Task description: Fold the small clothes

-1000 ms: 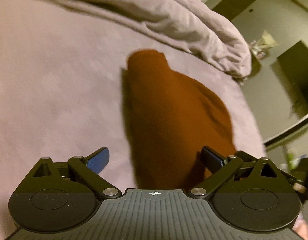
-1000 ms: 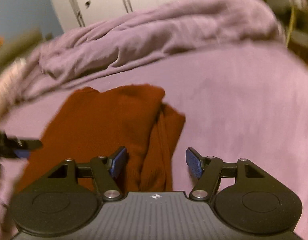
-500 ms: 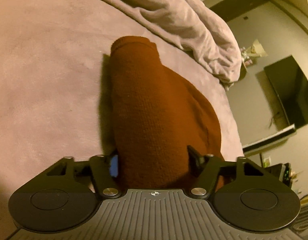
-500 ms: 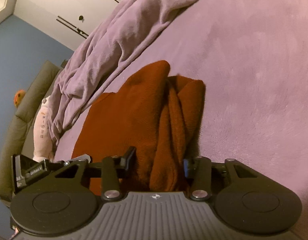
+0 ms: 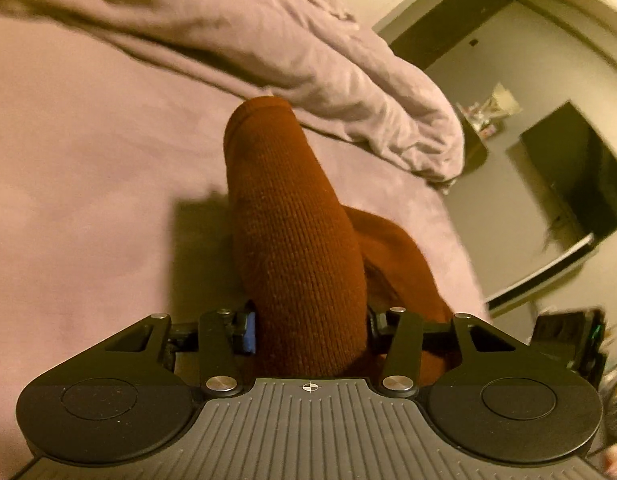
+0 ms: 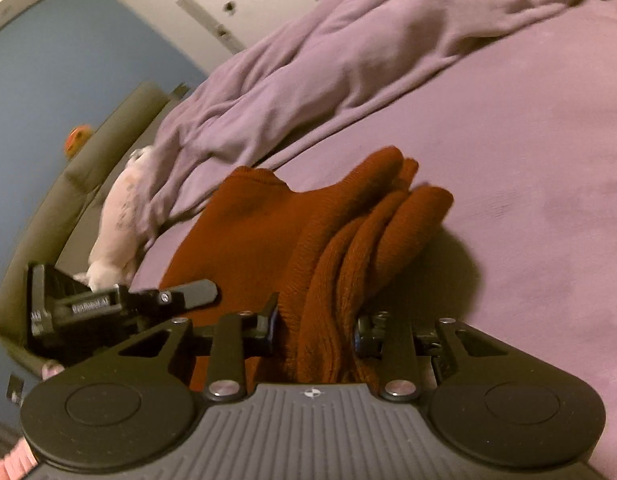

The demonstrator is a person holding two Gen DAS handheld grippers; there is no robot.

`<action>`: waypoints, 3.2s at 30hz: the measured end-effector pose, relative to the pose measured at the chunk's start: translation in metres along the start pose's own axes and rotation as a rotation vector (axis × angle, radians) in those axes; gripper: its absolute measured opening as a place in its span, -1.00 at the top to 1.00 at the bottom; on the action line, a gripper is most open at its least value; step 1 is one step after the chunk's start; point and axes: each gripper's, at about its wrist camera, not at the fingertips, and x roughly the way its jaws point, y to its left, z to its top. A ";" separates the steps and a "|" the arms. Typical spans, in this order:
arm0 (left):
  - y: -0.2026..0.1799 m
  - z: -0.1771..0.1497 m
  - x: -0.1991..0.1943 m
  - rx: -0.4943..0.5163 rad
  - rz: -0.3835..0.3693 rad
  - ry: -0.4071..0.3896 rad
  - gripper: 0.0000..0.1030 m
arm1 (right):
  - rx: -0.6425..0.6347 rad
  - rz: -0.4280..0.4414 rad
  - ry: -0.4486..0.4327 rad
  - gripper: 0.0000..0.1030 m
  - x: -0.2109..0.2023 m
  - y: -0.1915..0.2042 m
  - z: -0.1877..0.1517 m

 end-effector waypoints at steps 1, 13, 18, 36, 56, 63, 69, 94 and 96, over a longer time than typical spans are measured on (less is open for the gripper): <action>0.004 -0.005 -0.008 0.007 0.039 0.001 -0.04 | -0.008 0.011 0.009 0.40 0.006 0.005 -0.007; -0.018 -0.124 -0.084 0.245 0.319 -0.062 -0.23 | 0.186 -0.110 -0.185 0.06 -0.061 0.020 -0.106; -0.016 -0.141 -0.055 0.183 0.357 -0.041 -0.21 | 0.228 -0.054 -0.141 0.08 -0.047 0.034 -0.122; 0.006 -0.138 -0.070 0.058 0.381 -0.108 -0.06 | 0.256 -0.082 -0.234 0.69 -0.030 0.035 -0.129; -0.016 -0.109 -0.051 0.126 0.387 -0.100 -0.23 | -0.374 -0.438 -0.157 0.56 0.006 0.115 -0.120; -0.009 -0.124 -0.042 0.122 0.364 -0.036 -0.24 | -0.395 -0.490 -0.118 0.53 0.005 0.095 -0.133; -0.023 -0.103 -0.072 0.152 0.370 -0.152 -0.24 | -0.351 -0.443 -0.164 0.53 -0.010 0.111 -0.119; 0.023 -0.018 0.021 -0.063 0.574 -0.240 -0.77 | -0.397 -0.586 -0.307 -0.35 0.098 0.092 -0.051; 0.001 -0.036 -0.003 0.057 0.591 -0.215 -0.90 | -0.426 -0.610 -0.238 -0.50 0.079 0.101 -0.065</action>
